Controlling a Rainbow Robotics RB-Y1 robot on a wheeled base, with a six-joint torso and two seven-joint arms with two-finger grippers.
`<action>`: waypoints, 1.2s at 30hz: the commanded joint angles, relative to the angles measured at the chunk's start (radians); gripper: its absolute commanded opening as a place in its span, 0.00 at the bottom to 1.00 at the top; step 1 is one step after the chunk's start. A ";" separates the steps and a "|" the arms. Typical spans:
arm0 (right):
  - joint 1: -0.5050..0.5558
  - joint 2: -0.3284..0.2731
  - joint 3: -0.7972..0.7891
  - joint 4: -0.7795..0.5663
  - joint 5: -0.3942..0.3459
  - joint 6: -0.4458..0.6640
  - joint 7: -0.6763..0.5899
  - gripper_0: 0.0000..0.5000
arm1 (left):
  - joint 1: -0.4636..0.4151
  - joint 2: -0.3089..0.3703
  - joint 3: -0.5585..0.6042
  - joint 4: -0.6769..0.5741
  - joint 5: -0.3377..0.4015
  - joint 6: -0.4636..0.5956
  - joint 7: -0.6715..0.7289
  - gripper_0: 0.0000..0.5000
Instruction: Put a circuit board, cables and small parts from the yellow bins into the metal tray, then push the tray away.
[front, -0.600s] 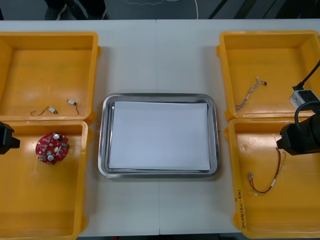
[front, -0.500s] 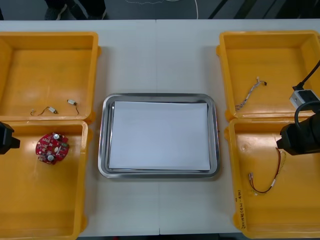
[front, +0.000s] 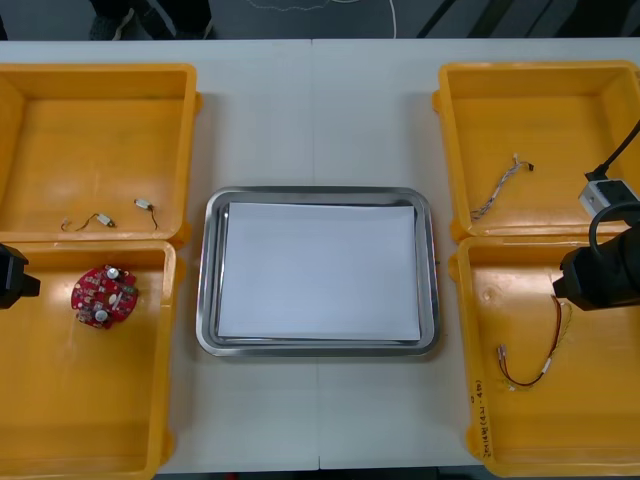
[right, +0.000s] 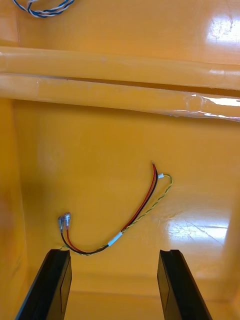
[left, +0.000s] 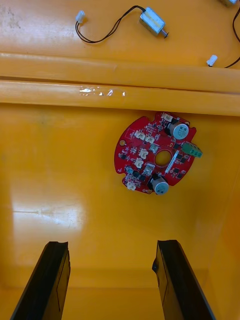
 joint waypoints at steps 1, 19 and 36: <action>0.013 0.013 -0.028 -0.027 0.008 0.004 -0.031 1.00 | 0.011 0.032 0.003 -0.028 0.006 0.006 -0.086 1.00; 0.013 0.013 -0.028 -0.027 0.008 0.004 -0.031 1.00 | 0.011 0.032 0.003 -0.028 0.006 0.006 -0.086 1.00; 0.013 0.013 -0.028 -0.027 0.008 0.004 -0.031 1.00 | 0.011 0.032 0.003 -0.028 0.006 0.006 -0.086 1.00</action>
